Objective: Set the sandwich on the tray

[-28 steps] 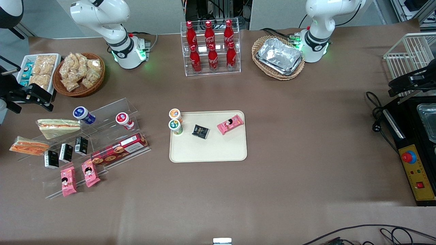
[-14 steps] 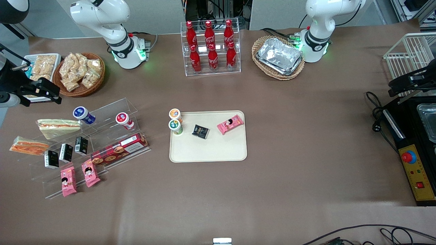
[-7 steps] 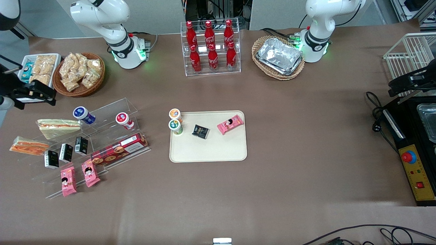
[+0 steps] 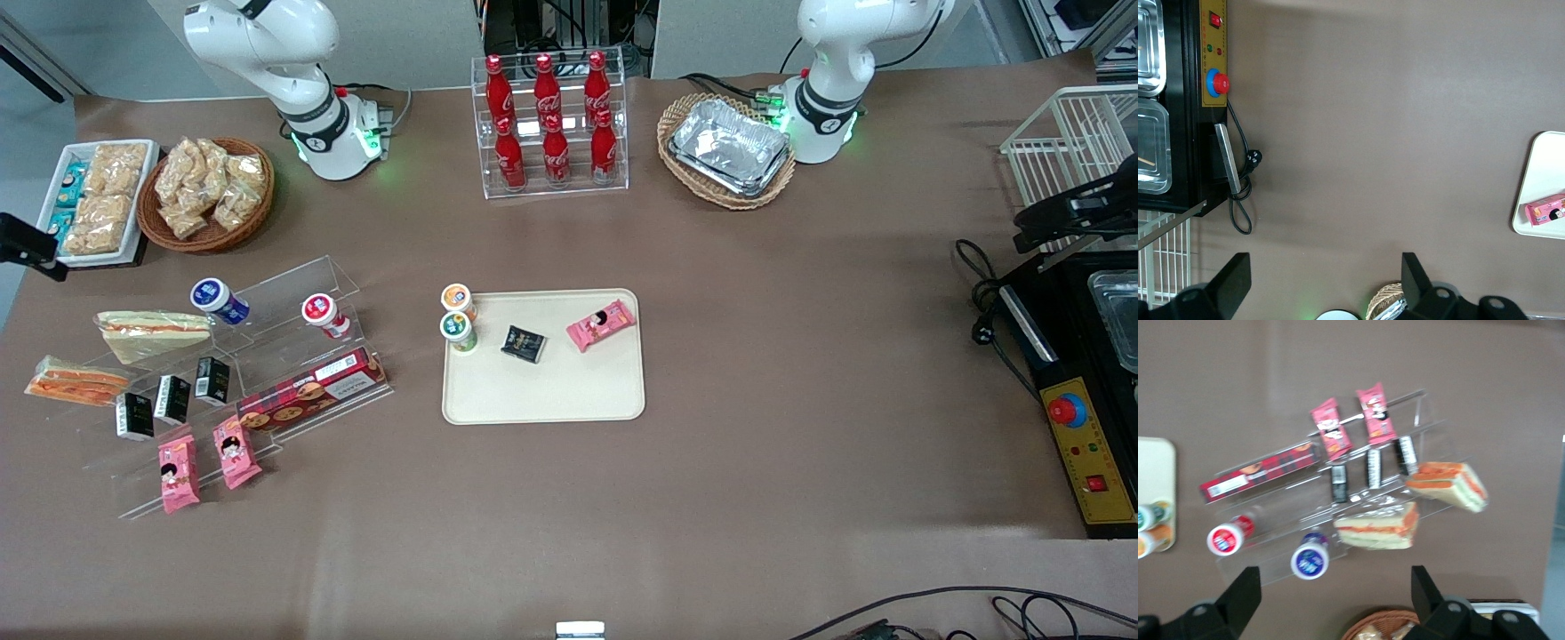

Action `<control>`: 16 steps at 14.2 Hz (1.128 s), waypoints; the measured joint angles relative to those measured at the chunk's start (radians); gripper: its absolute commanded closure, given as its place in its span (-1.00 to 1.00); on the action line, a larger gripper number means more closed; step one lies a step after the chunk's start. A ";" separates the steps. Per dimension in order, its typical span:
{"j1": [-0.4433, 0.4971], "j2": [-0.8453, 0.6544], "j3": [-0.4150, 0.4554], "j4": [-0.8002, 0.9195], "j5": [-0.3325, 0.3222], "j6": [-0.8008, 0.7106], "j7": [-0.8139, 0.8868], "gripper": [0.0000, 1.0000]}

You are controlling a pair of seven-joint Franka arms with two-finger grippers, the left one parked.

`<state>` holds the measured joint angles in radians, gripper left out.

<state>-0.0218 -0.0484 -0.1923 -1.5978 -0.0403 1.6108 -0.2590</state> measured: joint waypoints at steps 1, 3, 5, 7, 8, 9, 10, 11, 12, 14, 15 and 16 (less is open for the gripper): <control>-0.003 0.008 -0.009 0.000 -0.035 0.020 0.000 -1.00; -0.015 0.030 -0.019 0.000 -0.063 0.049 0.000 -1.00; -0.031 0.052 -0.034 0.000 -0.057 0.076 -0.003 -1.00; -0.058 0.071 -0.050 -0.001 -0.048 0.111 -0.094 -1.00; -0.078 0.083 -0.053 -0.001 -0.037 0.129 -0.169 -1.00; -0.099 0.096 -0.055 -0.001 -0.022 0.150 -0.250 -1.00; -0.123 0.112 -0.056 -0.002 -0.010 0.169 -0.330 -1.00; -0.144 0.131 -0.058 -0.002 -0.005 0.183 -0.403 -1.00; -0.160 0.150 -0.058 -0.003 -0.004 0.193 -0.468 -1.00; -0.185 0.188 -0.058 -0.003 0.002 0.212 -0.586 -1.00; -0.193 0.208 -0.058 -0.004 0.012 0.219 -0.645 -1.00; -0.198 0.226 -0.058 -0.004 0.019 0.223 -0.700 -1.00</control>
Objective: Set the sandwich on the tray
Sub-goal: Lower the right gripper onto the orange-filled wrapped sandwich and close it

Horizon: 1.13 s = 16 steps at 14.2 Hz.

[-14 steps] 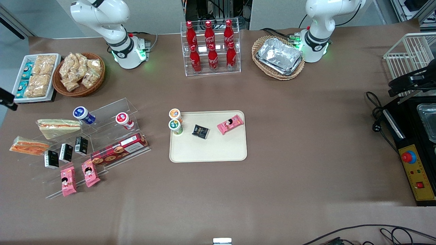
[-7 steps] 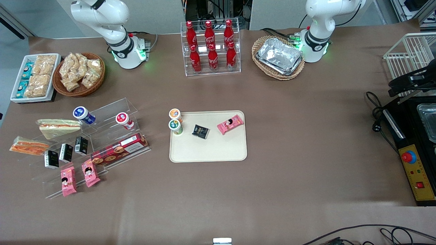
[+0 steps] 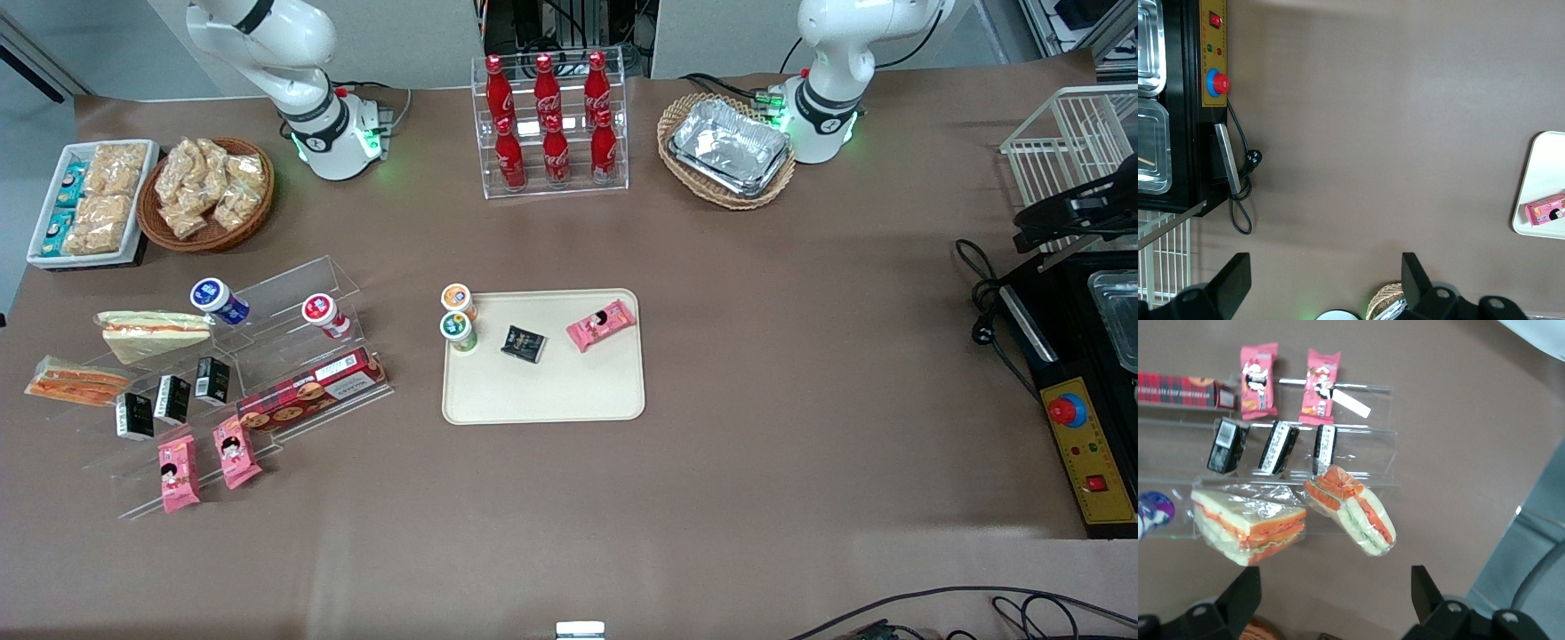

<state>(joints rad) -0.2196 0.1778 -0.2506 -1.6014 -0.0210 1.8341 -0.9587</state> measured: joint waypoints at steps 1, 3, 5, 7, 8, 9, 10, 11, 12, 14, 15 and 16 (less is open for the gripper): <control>-0.004 0.018 0.000 0.000 0.006 0.005 -0.052 -1.00; -0.008 0.053 0.000 -0.001 0.013 0.023 -0.157 -1.00; -0.008 0.084 0.000 -0.001 0.016 0.041 -0.267 -1.00; -0.008 0.107 0.001 -0.001 0.016 0.048 -0.325 -1.00; -0.008 0.119 0.001 -0.002 0.016 0.050 -0.350 -1.00; -0.008 0.131 0.002 -0.002 0.016 0.053 -0.373 -1.00; -0.008 0.145 0.002 -0.003 0.016 0.063 -0.387 -1.00; -0.008 0.158 0.002 -0.004 0.016 0.082 -0.397 -1.00; -0.008 0.171 0.002 -0.005 0.016 0.102 -0.408 -1.00; -0.008 0.196 0.002 -0.009 0.016 0.139 -0.440 -1.00; -0.008 0.209 0.002 -0.012 0.016 0.157 -0.457 -1.00; -0.008 0.220 0.002 -0.017 0.016 0.174 -0.467 -1.00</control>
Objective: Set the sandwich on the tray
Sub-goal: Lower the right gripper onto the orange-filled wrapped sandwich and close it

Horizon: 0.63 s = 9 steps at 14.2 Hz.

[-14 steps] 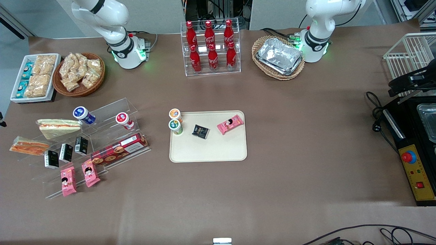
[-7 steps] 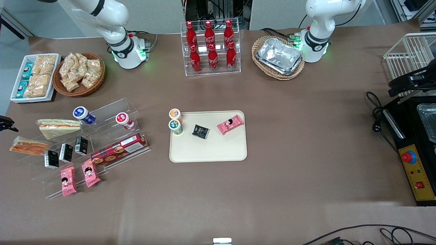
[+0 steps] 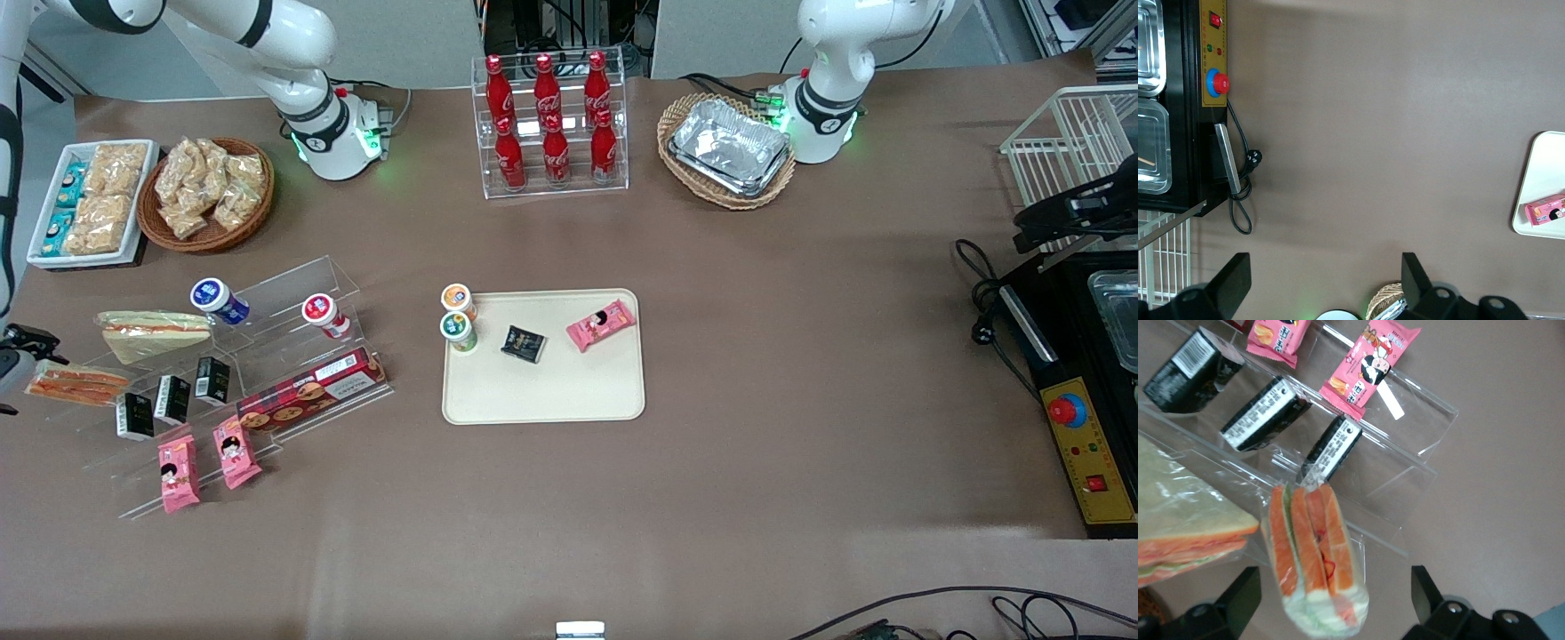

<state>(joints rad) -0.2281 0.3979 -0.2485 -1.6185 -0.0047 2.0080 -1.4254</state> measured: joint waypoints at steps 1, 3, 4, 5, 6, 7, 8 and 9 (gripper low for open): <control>0.000 0.009 0.000 -0.007 0.000 0.018 -0.007 -1.00; -0.001 0.019 0.000 -0.020 0.000 0.039 -0.015 -1.00; -0.001 0.022 0.000 -0.027 0.000 0.043 -0.015 -0.91; -0.001 0.025 0.000 -0.032 0.004 0.045 -0.015 -0.39; -0.001 0.026 0.000 -0.036 0.022 0.046 -0.015 0.12; -0.001 0.027 -0.001 -0.038 0.038 0.047 -0.015 0.53; -0.002 0.027 -0.001 -0.038 0.045 0.047 -0.015 0.60; -0.008 0.027 -0.002 -0.038 0.050 0.047 -0.015 0.70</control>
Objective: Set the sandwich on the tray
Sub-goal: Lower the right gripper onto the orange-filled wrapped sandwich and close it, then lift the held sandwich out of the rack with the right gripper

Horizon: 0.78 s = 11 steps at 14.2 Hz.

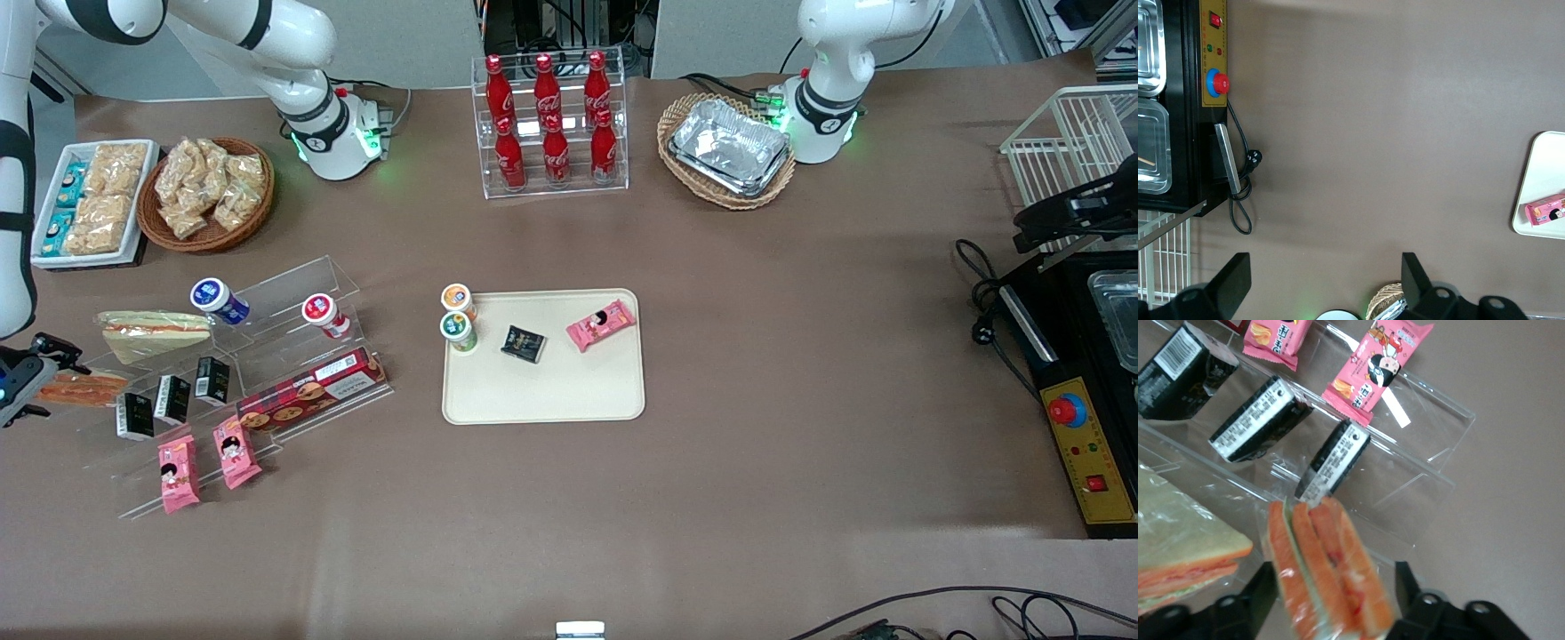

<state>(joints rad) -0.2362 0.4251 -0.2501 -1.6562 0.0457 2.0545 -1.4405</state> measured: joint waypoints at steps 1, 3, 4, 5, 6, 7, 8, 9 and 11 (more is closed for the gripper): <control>-0.008 0.000 0.000 0.000 0.010 0.000 0.000 0.81; -0.023 -0.001 0.000 0.000 0.043 0.000 0.000 0.96; -0.032 -0.002 0.000 0.000 0.055 0.000 0.000 1.00; -0.039 -0.004 0.000 0.002 0.067 0.000 0.001 1.00; -0.045 -0.006 -0.002 0.006 0.087 0.001 0.008 1.00; -0.050 -0.011 -0.005 0.012 0.105 0.003 0.034 1.00; -0.056 -0.021 -0.007 0.018 0.114 0.004 0.080 1.00; -0.060 -0.037 -0.007 0.023 0.117 0.005 0.137 1.00; -0.062 -0.077 -0.007 0.036 0.119 0.005 0.285 1.00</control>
<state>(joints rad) -0.2979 0.3477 -0.2569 -1.6204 0.1648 2.0593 -1.1558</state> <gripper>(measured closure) 0.784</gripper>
